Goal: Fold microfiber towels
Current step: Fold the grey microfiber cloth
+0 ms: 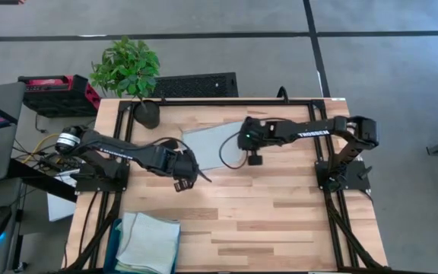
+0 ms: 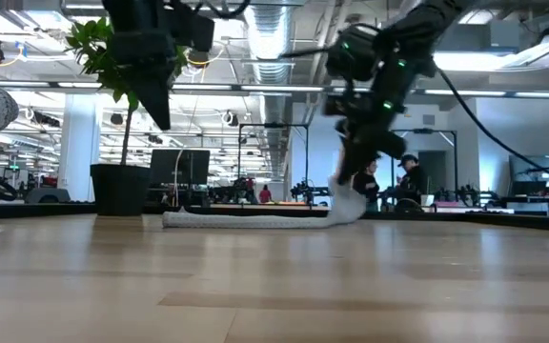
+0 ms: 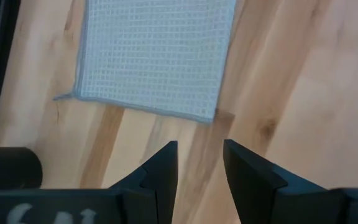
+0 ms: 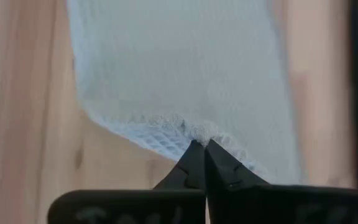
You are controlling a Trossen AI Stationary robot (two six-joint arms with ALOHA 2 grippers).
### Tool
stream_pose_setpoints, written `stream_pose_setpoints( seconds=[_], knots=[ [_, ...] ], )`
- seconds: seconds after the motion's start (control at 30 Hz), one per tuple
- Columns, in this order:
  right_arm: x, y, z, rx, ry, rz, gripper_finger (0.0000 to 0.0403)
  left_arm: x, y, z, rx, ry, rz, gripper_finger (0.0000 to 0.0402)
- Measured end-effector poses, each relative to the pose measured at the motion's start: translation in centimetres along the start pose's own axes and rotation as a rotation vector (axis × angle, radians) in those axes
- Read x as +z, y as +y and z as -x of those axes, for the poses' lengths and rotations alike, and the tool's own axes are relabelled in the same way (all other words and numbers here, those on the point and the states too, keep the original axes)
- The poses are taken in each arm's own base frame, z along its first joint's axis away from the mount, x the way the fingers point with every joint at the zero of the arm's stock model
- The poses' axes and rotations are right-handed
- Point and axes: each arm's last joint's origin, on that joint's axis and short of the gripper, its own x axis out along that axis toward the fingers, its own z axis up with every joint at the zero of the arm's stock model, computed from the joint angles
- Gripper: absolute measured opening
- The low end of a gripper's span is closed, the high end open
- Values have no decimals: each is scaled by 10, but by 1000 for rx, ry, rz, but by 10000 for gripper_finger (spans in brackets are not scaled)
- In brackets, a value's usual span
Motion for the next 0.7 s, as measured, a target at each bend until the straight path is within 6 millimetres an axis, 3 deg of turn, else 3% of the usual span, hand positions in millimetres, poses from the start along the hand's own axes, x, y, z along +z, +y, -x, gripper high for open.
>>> stream_pose_setpoints(
  seconds=[0.33, 0.7],
  knots=[
    [61, 7, -38, 41, -63, 175, 8, -12, -10, 11, 9, -3, 15, 121],
    [123, -6, -51, -14, -178, 268, 6, -17, -13, 14, 23, 18, 21, 121]
  ],
)
